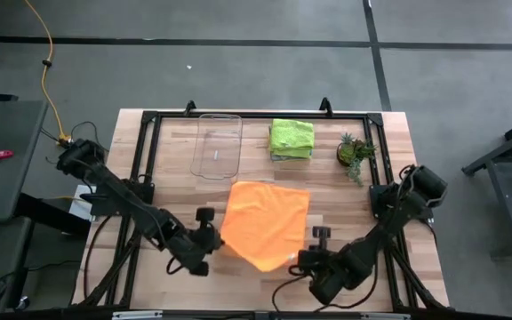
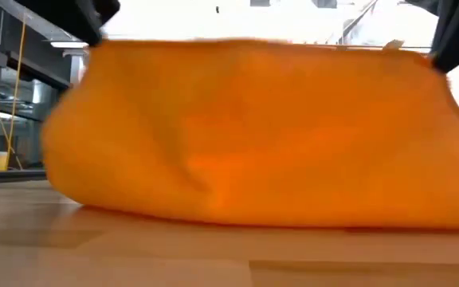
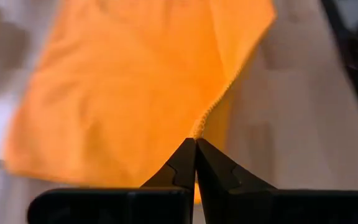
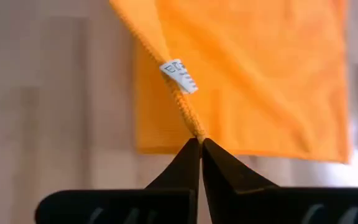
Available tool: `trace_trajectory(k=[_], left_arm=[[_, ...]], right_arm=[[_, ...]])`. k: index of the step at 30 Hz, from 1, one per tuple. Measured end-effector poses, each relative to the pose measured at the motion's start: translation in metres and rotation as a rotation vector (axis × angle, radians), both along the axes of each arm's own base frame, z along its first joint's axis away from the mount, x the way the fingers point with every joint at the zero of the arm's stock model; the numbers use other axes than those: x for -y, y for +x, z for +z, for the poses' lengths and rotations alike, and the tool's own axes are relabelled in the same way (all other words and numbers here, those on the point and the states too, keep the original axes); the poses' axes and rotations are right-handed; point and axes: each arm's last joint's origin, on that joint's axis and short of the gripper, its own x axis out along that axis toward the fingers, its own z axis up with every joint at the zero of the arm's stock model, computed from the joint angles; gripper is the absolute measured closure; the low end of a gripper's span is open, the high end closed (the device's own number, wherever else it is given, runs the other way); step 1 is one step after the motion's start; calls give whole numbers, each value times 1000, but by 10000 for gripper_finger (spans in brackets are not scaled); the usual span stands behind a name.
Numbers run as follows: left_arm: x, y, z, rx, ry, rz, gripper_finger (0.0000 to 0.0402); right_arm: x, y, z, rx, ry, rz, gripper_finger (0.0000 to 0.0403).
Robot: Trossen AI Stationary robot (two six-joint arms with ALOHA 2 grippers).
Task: Fold microfiber towels
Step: Fold the orange microfiber cloth
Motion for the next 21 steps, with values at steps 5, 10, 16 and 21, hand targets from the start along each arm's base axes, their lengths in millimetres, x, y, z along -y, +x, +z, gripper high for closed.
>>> trace_trajectory(k=[5, 10, 16, 21], left_arm=[[-30, 13, 1, 3, 79, 78, 401], [-62, 24, -1, -14, 140, 178, 401], [-91, 30, -1, -29, 174, 270, 401], [-107, 31, -2, -53, 180, 326, 401]], right_arm=[[19, 3, -1, -23, -91, -102, 403], [40, 13, -1, -51, -135, -180, 403], [67, 24, -1, -83, -143, -305, 403], [86, 25, -1, -138, -183, -408, 403]])
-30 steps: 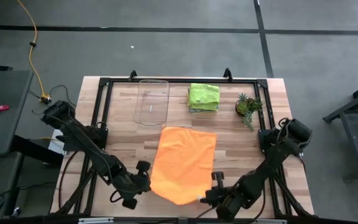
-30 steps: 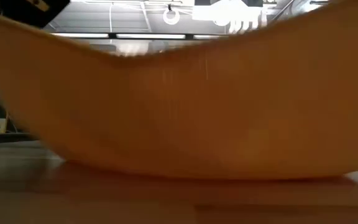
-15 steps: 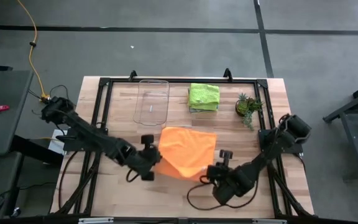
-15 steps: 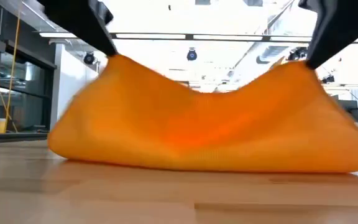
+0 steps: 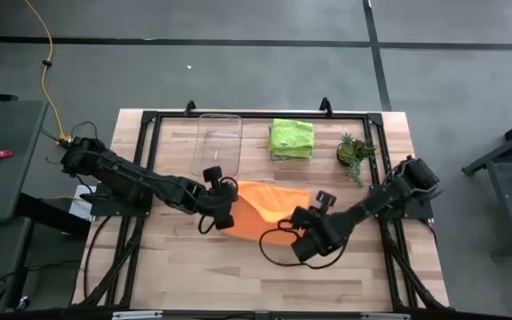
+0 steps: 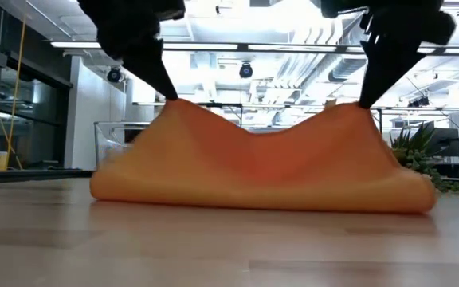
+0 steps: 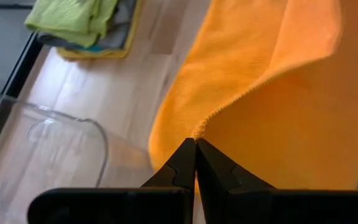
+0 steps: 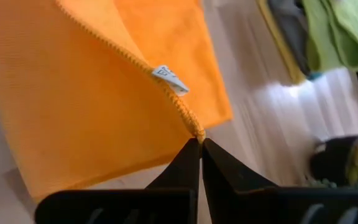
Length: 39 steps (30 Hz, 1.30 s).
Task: Fold microfiber towels
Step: Fold the orange microfiber cloth
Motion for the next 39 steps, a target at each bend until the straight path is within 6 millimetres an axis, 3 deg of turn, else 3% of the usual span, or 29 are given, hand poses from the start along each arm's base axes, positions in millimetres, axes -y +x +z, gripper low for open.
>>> trace_trajectory(k=[17, 27, 39], left_arm=[[-32, -1, -1, -7, 27, 159, 401], [-45, 0, -2, -15, -9, 179, 401], [-48, 2, -1, -14, 4, 152, 389]], right_arm=[[29, 8, 1, 20, -7, -202, 403], [31, 9, 1, 74, 8, -294, 403], [30, 10, 0, 105, 36, -346, 403]])
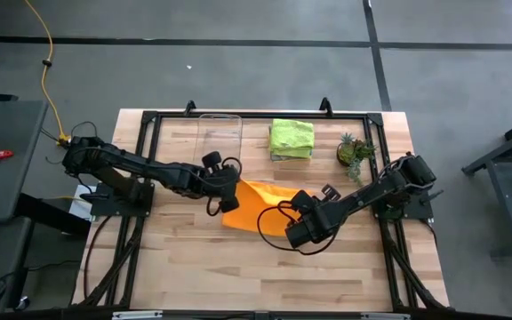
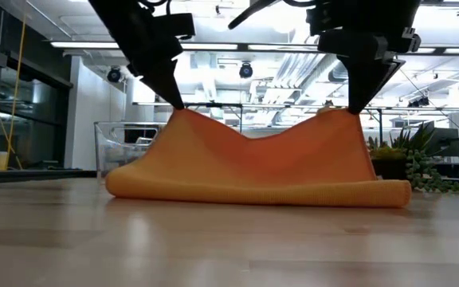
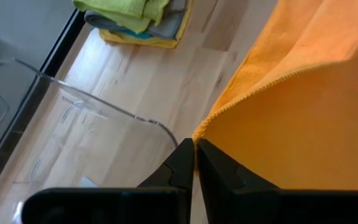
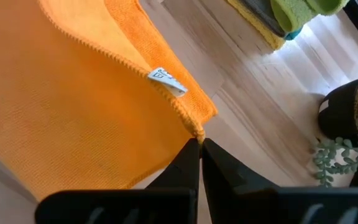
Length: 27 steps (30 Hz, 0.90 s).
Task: Fold microfiber towels
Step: Fold the orange microfiber cloth
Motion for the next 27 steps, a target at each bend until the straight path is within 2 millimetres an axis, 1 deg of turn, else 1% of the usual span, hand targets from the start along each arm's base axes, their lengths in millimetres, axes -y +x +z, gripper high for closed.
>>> trace_trajectory(k=[7, 9, 12, 15, 20, 23, 27], left_arm=[[0, 3, 2, 27, 14, -21, 372], [0, 3, 2, 23, 18, -26, 364], [0, 3, 2, 23, 23, -23, 345], [-1, 3, 2, 8, 52, -27, 323], [-2, 1, 2, -28, 93, -32, 288], [-1, 1, 2, -41, 96, -45, 276], [0, -1, -1, -79, 42, -109, 269]], right_arm=[[0, 0, 0, 13, -4, -15, 402], [0, 0, 0, 12, -5, -14, 395], [1, 0, 1, 16, -36, -9, 368], [4, -2, 2, 6, -81, -5, 328], [15, -5, 4, -36, -155, -42, 265], [25, -8, 6, -83, -199, -73, 243], [32, -10, 9, -121, -256, -58, 234]])
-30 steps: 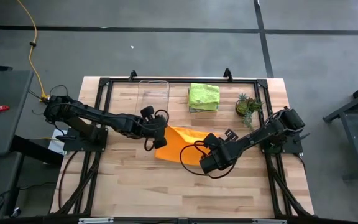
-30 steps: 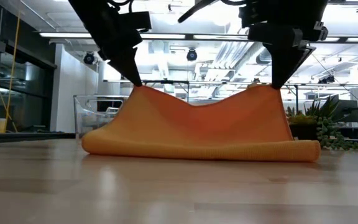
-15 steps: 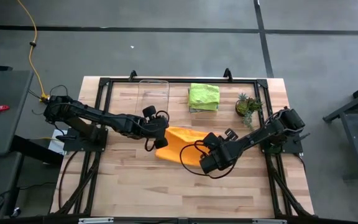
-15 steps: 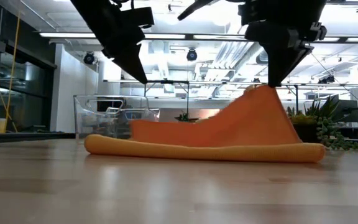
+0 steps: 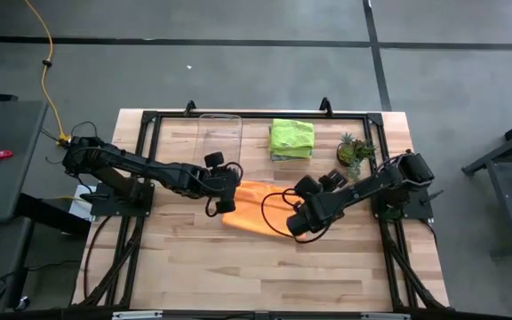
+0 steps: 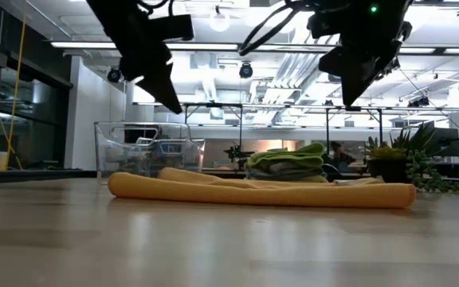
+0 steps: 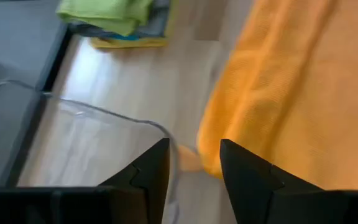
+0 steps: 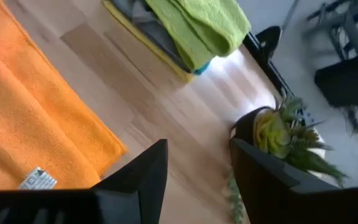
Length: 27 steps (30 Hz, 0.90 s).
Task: Fold microfiber towels
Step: Fold the orange microfiber cloth
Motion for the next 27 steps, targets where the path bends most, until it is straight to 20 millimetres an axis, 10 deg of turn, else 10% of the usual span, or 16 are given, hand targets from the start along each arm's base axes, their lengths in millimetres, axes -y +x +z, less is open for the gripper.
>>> trace_trajectory(k=[8, 16, 27], left_arm=[[9, -14, -50, 36, -176, -121, 282], [35, -11, -55, 161, -193, -227, 385], [45, 19, -98, 35, -191, -202, 401]], right_arm=[[-13, -11, -13, -71, -2, 135, 251], [-9, -51, -79, 123, 181, 155, 392], [-26, -48, -77, 578, 307, 330, 401]])
